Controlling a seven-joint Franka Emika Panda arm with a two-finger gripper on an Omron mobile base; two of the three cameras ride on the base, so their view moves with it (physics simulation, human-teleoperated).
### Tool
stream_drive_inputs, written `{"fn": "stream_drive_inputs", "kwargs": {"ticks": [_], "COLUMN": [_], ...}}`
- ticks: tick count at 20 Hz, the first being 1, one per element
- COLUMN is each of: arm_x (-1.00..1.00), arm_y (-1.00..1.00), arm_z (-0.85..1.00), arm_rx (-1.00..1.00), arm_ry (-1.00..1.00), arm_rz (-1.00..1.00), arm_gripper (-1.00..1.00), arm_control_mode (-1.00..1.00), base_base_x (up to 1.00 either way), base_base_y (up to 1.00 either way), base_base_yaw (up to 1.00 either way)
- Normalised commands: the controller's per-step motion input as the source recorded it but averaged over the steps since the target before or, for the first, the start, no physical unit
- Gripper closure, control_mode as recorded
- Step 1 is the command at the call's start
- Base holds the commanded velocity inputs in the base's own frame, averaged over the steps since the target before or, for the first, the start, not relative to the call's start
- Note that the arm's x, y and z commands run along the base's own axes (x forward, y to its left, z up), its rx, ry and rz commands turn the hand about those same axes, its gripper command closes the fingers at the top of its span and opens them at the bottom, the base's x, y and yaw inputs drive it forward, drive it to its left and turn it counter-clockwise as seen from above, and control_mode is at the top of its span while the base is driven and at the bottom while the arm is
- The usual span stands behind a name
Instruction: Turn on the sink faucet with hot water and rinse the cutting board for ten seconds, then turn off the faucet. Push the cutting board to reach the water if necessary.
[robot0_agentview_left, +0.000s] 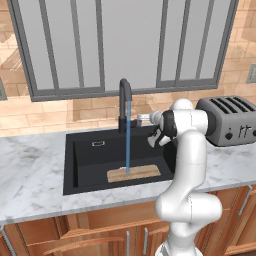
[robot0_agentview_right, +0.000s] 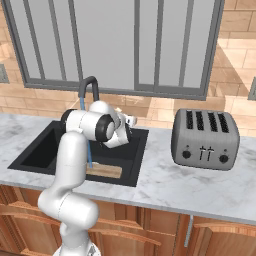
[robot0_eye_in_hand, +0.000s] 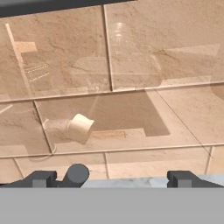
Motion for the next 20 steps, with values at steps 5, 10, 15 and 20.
{"fn": "stream_drive_inputs", "kwargs": {"ticks": [5, 10, 15, 20], "arm_x": [0.00, 0.00, 0.00, 0.00], "arm_y": [0.00, 0.00, 0.00, 0.00], "arm_z": [0.00, 0.00, 0.00, 0.00], "arm_rx": [0.00, 0.00, 0.00, 0.00], "arm_ry": [0.00, 0.00, 0.00, 0.00], "arm_rz": [0.00, 0.00, 0.00, 0.00], "arm_gripper": [-1.00, -1.00, -1.00, -1.00], "arm_control_mode": [-1.00, -1.00, -1.00, -1.00], "base_base_x": [0.00, 0.00, 0.00, 0.00], "base_base_y": [0.00, 0.00, 0.00, 0.00], "base_base_yaw": [0.00, 0.00, 0.00, 0.00]}}
